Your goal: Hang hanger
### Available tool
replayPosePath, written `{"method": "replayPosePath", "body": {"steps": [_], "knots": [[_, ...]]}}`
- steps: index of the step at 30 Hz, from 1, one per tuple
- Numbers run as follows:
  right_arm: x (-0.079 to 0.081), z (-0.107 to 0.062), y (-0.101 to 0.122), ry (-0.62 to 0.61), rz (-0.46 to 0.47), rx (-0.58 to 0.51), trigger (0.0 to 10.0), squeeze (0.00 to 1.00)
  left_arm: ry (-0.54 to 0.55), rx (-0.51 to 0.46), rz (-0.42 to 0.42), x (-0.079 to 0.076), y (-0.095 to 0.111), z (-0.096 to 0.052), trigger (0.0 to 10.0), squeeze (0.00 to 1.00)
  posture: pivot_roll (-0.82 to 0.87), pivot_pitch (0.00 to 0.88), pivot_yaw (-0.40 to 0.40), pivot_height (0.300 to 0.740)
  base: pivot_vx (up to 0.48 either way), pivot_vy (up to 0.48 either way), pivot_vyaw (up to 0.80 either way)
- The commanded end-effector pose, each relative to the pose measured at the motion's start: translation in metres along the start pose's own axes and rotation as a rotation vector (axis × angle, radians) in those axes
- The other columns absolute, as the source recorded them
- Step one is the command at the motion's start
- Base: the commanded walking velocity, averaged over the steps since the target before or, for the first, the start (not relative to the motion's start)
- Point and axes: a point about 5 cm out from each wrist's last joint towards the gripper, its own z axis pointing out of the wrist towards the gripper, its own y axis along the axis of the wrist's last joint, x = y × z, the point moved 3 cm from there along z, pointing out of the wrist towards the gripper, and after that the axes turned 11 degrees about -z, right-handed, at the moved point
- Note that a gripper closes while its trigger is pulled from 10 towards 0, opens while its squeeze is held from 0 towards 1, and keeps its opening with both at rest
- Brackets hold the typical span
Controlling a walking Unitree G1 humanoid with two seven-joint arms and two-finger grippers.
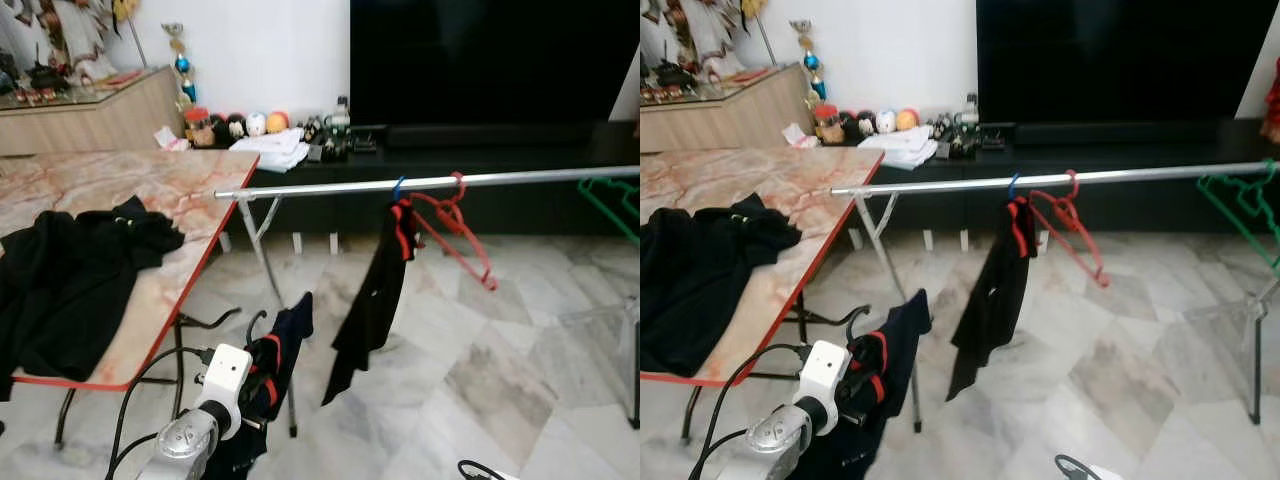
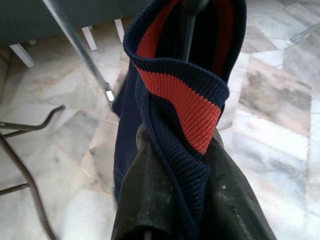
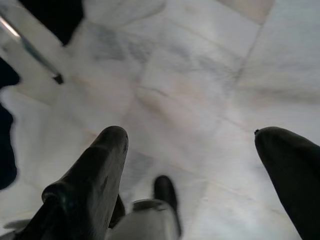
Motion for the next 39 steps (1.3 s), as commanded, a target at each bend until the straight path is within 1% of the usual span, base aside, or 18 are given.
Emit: {"method": "replayPosePath", "body": {"steps": [1, 8, 12, 18, 31, 35, 39], "knots": [[0.008, 0.001, 0.002, 0.018, 0.015, -0.007, 10.0, 0.00, 0.014, -0.007, 0.007, 0.006, 0.003, -0.001, 10.0, 0.00, -0.03, 0.000, 0.075, 0.740, 0.000, -0.480, 0.00], [0.007, 0.001, 0.002, 0.017, 0.010, -0.006, 10.0, 0.00, 0.019, -0.011, 0.006, 0.006, 0.004, 0.000, 10.0, 0.00, -0.03, 0.000, 0.068, 0.740, 0.000, -0.480, 0.00], [0.007, 0.001, 0.002, 0.029, -0.010, -0.003, 10.0, 0.00, 0.017, -0.017, -0.005, 0.004, 0.005, 0.000, 10.0, 0.00, -0.03, 0.000, 0.061, 0.740, 0.000, -0.480, 0.00], [0.006, 0.001, 0.002, 0.027, -0.011, -0.001, 10.0, 0.00, 0.017, -0.024, -0.020, 0.003, 0.005, 0.001, 10.0, 0.00, -0.03, 0.000, 0.055, 0.740, 0.000, -0.480, 0.00], [0.005, 0.000, 0.001, 0.027, -0.017, 0.005, 10.0, 0.00, -0.003, -0.021, -0.006, -0.002, 0.003, 0.000, 10.0, 0.00, -0.04, 0.000, 0.054, 0.740, 0.000, -0.480, 0.00], [0.005, 0.000, 0.000, 0.028, -0.018, 0.007, 10.0, 0.00, -0.018, -0.010, 0.020, -0.005, 0.000, -0.001, 10.0, 0.00, -0.04, 0.000, 0.056, 0.740, 0.000, -0.476, 0.00], [0.005, 0.000, -0.001, 0.029, -0.020, 0.010, 10.0, 0.00, -0.018, -0.002, 0.032, -0.005, -0.001, -0.001, 10.0, 0.00, -0.04, 0.000, 0.057, 0.740, 0.000, 0.000, 0.00]]}}
